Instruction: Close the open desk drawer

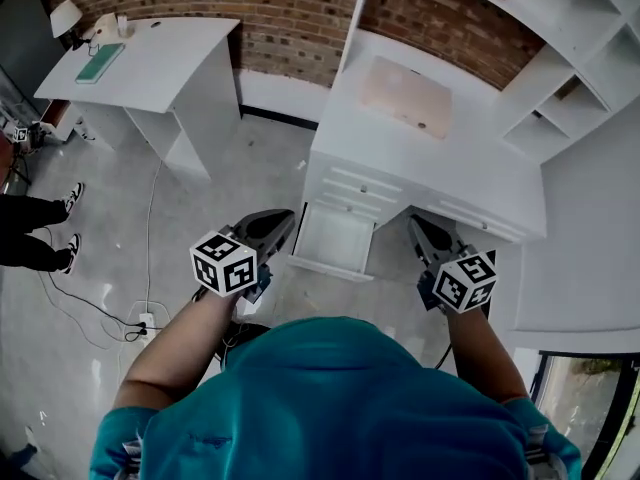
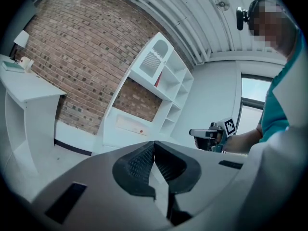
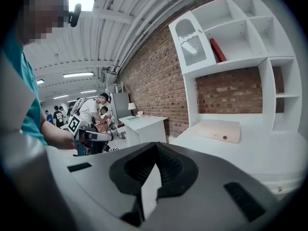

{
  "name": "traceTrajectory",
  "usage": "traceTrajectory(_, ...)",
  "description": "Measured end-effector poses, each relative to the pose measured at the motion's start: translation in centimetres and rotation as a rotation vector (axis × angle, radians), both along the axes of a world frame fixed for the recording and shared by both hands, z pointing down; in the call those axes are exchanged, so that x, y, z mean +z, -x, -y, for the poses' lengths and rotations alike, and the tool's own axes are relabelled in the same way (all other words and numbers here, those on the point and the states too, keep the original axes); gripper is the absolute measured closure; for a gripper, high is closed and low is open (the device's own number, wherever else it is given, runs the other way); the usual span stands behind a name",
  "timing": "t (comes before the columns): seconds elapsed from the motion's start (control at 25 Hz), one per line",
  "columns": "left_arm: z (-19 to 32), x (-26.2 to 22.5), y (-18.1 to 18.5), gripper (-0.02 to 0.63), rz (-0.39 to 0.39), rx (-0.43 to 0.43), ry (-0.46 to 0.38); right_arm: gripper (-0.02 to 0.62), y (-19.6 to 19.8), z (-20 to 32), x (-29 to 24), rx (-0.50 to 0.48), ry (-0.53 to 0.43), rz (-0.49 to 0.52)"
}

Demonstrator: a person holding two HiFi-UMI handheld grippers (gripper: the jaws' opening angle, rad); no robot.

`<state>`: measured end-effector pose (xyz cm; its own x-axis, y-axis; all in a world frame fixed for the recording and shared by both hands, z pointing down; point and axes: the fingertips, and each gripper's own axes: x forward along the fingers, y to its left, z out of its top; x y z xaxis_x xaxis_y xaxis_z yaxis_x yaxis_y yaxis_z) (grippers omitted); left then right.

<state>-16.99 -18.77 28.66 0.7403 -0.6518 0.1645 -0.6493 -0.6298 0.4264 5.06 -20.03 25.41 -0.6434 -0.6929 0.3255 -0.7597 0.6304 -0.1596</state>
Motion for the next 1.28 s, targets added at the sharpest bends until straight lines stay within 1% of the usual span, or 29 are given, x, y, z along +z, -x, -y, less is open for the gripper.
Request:
traceTrajectory(0.16,0.2,2.8,0.3,0.589,0.003,0.015,0.051,0.575,1.1,-0.5,3.4,0.016,0.051,-0.023)
traceTrajectory(0.28,-0.2,5.3,0.2,0.589,-0.002,0.051,0.086,0.575,1.9,-0.7,5.9,0.023,0.066,-0.033)
traceTrajectory(0.36,-0.4,7.3,-0.3,0.589,0.036,0.096,0.092,0.574,2.4,-0.5,7.5,0.032,0.065,-0.019)
traceTrajectory(0.44,-0.4,9.8,-1.5,0.589,0.081,0.142,0.095,0.574,2.8,0.0,9.3,0.02,0.052,-0.018)
traceTrajectory(0.52,-0.6,12.9,-3.1,0.589,0.109,0.161,0.12,0.574,2.7,0.0,11.6,-0.001,0.049,-0.024)
traceTrajectory(0.68,-0.6,19.4,-5.9,0.59,0.133,0.12,0.198,0.575,1.5,-0.6,16.1,-0.008,0.081,0.0)
traceTrajectory(0.84,-1.1,25.8,-7.5,0.589,0.182,0.089,0.257,0.574,-0.2,-1.4,20.2,-0.01,0.099,0.004)
traceTrajectory(1.08,-1.7,33.7,-8.3,0.589,0.249,0.084,0.317,0.574,-3.3,-0.7,26.4,0.056,0.136,0.033)
traceTrajectory(1.28,-1.3,39.7,-8.3,0.589,0.279,0.086,0.35,0.575,-4.0,0.4,31.6,0.071,0.144,0.039)
